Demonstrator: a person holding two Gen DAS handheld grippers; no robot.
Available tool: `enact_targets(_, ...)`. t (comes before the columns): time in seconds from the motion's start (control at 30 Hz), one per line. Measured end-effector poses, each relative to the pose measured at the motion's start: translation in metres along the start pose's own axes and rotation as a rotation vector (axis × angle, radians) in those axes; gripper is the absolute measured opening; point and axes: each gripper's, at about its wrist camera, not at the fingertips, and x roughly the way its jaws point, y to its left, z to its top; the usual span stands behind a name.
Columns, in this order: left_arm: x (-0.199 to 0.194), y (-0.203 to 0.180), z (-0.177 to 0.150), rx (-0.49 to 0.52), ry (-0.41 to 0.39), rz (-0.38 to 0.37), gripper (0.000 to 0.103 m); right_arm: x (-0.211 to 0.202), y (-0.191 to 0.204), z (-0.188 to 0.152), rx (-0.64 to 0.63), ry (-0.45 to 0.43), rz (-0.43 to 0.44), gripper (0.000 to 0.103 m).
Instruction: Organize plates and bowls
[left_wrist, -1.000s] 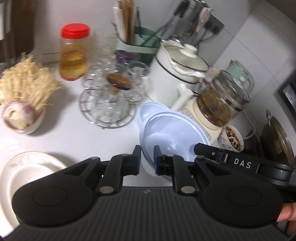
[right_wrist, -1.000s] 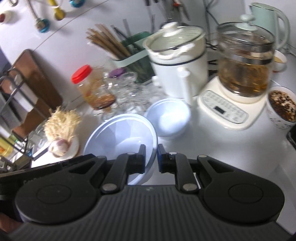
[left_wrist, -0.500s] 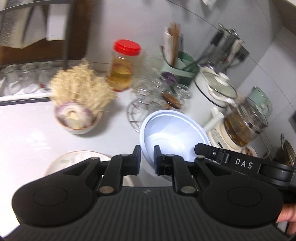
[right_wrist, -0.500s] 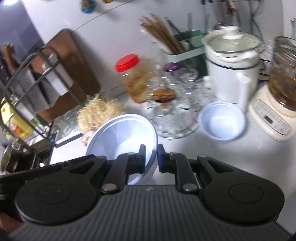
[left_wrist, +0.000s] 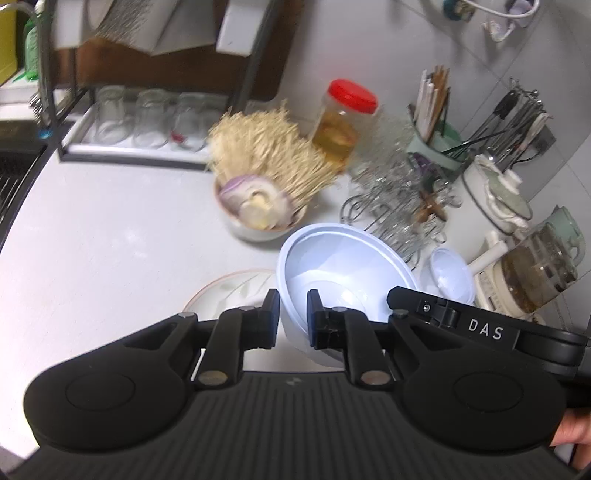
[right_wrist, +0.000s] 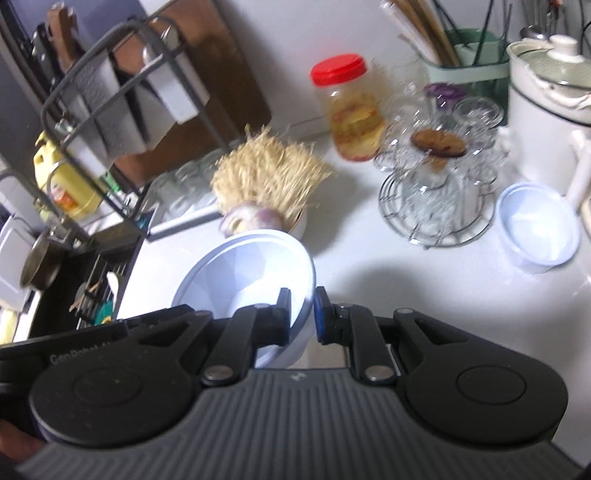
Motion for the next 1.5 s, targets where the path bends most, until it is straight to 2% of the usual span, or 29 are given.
enact_targets(0.4, 0.013, 0.021, -0.022, 0.000, 0.097, 0.033, 0.017, 0.025, 0.005, -0.027, 0.000, 0.083, 0.004, 0.016)
enact_targets(0.67, 0.005, 0.027, -0.021, -0.019, 0.103, 0.017, 0.017, 0.022, 0.010, -0.032, 0.001, 0.088, 0.017, 0.017)
enact_targets(1.03, 0.011, 0.020, -0.024, 0.041, 0.134, 0.014, 0.017, 0.027, 0.003, -0.040, 0.052, 0.107, -0.020, 0.018)
enact_targets(1.1, 0.012, 0.020, -0.025, 0.044, 0.136, 0.016, 0.017, 0.025, 0.004, -0.041, 0.048, 0.089, -0.020, 0.018)
enact_targets(1.2, 0.009, 0.021, -0.024, 0.040, 0.137, 0.015, 0.025, 0.020, 0.006, -0.041, 0.044, 0.070, -0.020, 0.019)
enact_targets(1.3, 0.000, 0.016, -0.021, 0.055, 0.121, 0.024, 0.035, 0.014, 0.009, -0.038, 0.042, 0.057, -0.019, 0.036)
enact_targets(1.33, -0.003, 0.014, -0.019, 0.064, 0.114, 0.029, 0.038, 0.011, 0.010, -0.036, 0.040, 0.048, -0.020, 0.038)
enact_targets(1.5, -0.022, 0.002, -0.011, 0.092, 0.083, 0.030, 0.039, -0.007, 0.015, -0.029, 0.019, 0.018, -0.027, 0.038)
